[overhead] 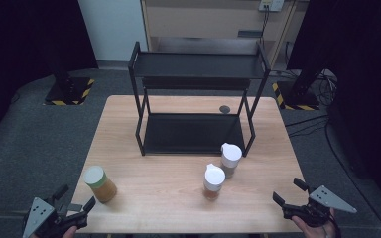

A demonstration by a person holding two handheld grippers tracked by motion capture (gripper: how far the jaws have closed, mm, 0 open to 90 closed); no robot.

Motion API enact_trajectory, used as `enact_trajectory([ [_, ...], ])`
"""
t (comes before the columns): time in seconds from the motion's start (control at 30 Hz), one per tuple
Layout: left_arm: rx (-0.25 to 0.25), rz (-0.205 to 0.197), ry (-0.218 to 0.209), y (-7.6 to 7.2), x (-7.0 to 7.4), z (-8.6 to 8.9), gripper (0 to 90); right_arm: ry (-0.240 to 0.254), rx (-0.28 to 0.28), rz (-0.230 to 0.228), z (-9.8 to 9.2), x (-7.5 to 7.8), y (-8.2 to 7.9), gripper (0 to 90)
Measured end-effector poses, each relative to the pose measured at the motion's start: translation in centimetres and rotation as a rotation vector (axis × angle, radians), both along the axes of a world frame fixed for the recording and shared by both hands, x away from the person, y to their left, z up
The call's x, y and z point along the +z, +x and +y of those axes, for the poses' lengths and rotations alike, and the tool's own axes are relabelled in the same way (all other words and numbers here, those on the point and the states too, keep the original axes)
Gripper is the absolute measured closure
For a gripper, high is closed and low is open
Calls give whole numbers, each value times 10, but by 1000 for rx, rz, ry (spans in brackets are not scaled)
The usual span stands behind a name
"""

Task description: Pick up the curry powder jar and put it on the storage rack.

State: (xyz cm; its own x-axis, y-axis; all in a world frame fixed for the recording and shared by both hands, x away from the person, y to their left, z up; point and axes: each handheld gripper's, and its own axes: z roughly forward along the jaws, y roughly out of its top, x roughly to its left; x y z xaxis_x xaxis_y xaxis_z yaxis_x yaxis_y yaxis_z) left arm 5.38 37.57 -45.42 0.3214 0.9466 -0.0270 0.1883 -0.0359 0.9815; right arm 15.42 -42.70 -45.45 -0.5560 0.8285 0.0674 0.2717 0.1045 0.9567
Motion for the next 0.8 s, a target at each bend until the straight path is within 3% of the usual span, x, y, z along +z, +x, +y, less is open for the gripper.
enact_trajectory([
  [0.1,-8,3,-16,1,6,5,1,-1,0,1,0,0,0,57],
  [0.4,-37,38,42,11,30,7,2,-2,-2,-2,0,0,0,57],
  [0.8,-78,101,56,32,38,8,3,1,-4,-1,0,0,0,58],
])
